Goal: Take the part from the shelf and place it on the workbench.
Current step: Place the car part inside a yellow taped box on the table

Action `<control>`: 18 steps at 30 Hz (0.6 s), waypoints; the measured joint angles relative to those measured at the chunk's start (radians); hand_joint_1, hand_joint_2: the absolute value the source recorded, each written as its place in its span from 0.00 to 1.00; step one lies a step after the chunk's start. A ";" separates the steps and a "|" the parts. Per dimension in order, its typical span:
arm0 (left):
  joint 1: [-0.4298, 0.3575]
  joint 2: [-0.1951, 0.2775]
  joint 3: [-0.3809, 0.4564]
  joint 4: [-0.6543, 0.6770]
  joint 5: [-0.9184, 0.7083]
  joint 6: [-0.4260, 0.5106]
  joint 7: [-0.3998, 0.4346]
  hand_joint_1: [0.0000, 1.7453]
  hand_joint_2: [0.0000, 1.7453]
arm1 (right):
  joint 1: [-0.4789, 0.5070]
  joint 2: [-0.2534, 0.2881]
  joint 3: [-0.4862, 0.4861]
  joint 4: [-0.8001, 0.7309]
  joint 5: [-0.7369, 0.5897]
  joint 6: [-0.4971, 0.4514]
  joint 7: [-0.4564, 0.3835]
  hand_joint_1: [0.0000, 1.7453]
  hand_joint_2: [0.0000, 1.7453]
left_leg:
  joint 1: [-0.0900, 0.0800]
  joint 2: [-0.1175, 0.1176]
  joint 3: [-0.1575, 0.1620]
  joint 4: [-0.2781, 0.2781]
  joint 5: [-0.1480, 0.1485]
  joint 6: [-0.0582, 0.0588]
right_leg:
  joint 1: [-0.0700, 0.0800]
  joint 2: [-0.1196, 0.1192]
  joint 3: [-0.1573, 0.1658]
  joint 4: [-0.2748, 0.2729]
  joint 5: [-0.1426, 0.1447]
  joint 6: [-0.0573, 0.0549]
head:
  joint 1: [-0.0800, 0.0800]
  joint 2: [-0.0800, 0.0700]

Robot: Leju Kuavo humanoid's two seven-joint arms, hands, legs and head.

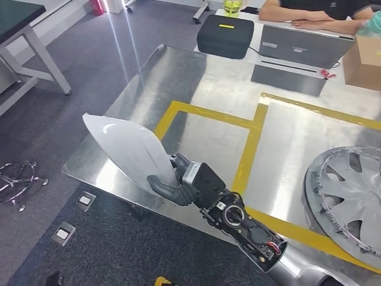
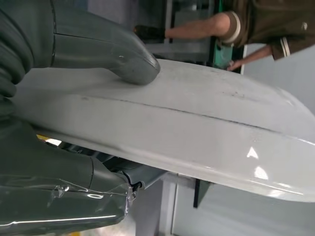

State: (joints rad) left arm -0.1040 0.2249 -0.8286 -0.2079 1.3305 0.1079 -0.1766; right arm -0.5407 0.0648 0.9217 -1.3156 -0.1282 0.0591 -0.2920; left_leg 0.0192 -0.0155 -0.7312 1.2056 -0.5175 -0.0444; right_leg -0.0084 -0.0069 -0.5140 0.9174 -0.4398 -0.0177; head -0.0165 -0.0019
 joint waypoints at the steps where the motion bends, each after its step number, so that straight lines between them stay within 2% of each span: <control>1: 0.001 0.000 0.000 0.000 0.000 0.000 0.000 0.00 1.00 | 0.002 0.000 0.000 0.000 0.000 -0.001 0.000 0.98 1.00 | 0.001 0.005 -0.021 0.029 0.001 -0.002 | 0.000 -0.014 0.002 0.000 -0.003 0.000 | -0.003 0.000; 2: 0.002 -0.001 0.000 0.000 0.000 0.000 0.000 0.00 1.00 | 0.003 -0.001 0.000 0.001 0.000 -0.001 0.001 0.98 1.00 | 0.003 0.009 -0.020 0.017 0.021 -0.004 | 0.000 -0.028 0.006 0.000 -0.007 0.001 | -0.007 0.000; 3: 0.003 -0.001 0.000 0.000 0.000 0.000 0.000 0.00 1.00 | 0.003 -0.001 0.000 0.001 0.000 -0.002 0.001 0.98 1.00 | 0.004 0.016 0.001 -0.033 0.056 -0.004 | 0.000 -0.041 0.011 0.001 -0.012 0.003 | -0.012 0.000; 5: 0.002 0.000 0.000 0.000 0.000 0.000 0.000 0.00 1.00 | 0.002 -0.001 -0.002 0.000 0.000 -0.004 0.000 0.98 1.00 | 0.001 0.054 0.072 -0.179 0.124 -0.002 | 0.003 -0.063 0.020 0.003 -0.024 0.012 | -0.020 0.000; 6: 0.001 0.000 0.000 0.000 0.000 0.000 0.000 0.00 1.00 | 0.001 -0.001 -0.004 0.000 0.000 -0.006 0.001 0.98 1.00 | -0.003 0.071 0.098 -0.230 0.140 0.002 | 0.006 -0.072 0.023 0.005 -0.031 0.018 | -0.023 0.000; 7: 0.000 0.000 0.000 0.000 -0.001 0.000 0.000 0.00 1.00 | 0.001 -0.002 -0.006 0.000 0.000 -0.009 0.001 0.98 1.00 | -0.007 0.081 0.112 -0.258 0.144 0.008 | 0.009 -0.080 0.027 0.007 -0.037 0.023 | -0.022 0.000; 9: 0.001 0.000 0.000 0.000 -0.001 0.000 0.000 0.00 1.00 | 0.001 -0.002 -0.009 -0.001 0.001 -0.022 0.003 0.98 1.00 | -0.010 0.069 0.117 -0.263 0.135 0.024 | 0.010 -0.097 0.034 0.007 -0.048 0.033 | -0.013 0.000; 10: 0.003 0.001 0.000 0.000 0.000 0.000 0.000 0.00 1.00 | 0.002 -0.002 -0.012 -0.001 0.002 -0.030 0.005 0.98 1.00 | -0.010 0.061 0.119 -0.263 0.132 0.030 | 0.007 -0.096 0.037 0.012 -0.057 0.038 | -0.008 0.000; 11: 0.004 0.001 0.000 0.000 0.000 0.000 0.000 0.00 1.00 | 0.002 -0.002 -0.016 -0.002 0.001 -0.037 0.007 0.98 1.00 | -0.010 0.055 0.123 -0.264 0.130 0.035 | 0.004 -0.083 0.032 0.031 -0.073 0.042 | -0.004 0.000; 14: 0.003 0.002 0.000 0.000 0.000 0.001 0.000 0.00 1.00 | 0.003 -0.003 -0.026 -0.002 -0.003 -0.049 0.011 0.98 1.00 | -0.009 0.045 0.130 -0.266 0.126 0.046 | 0.000 -0.022 -0.022 0.160 -0.145 0.045 | 0.009 0.000; 15: 0.003 0.002 0.000 0.000 0.000 0.001 0.000 0.00 1.00 | 0.003 -0.003 -0.027 -0.002 -0.003 -0.051 0.011 0.98 1.00 | -0.010 0.044 0.131 -0.266 0.125 0.047 | 0.000 -0.016 -0.034 0.186 -0.157 0.045 | 0.011 0.000; 18: 0.003 0.002 0.000 0.000 0.000 0.001 0.000 0.00 1.00 | 0.003 -0.004 -0.027 -0.002 -0.003 -0.051 0.011 0.98 1.00 | -0.010 0.043 0.131 -0.266 0.125 0.047 | 0.000 -0.014 -0.039 0.198 -0.162 0.045 | 0.012 0.000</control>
State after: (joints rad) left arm -0.1012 0.2270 -0.8286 -0.2079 1.3302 0.1091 -0.1766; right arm -0.5378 0.0612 0.8945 -1.3180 -0.1316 0.0077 -0.2807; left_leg 0.0093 0.0275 -0.6002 0.9397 -0.3923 0.0030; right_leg -0.0082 -0.0208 -0.5534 1.1157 -0.6015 0.0275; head -0.0050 -0.0019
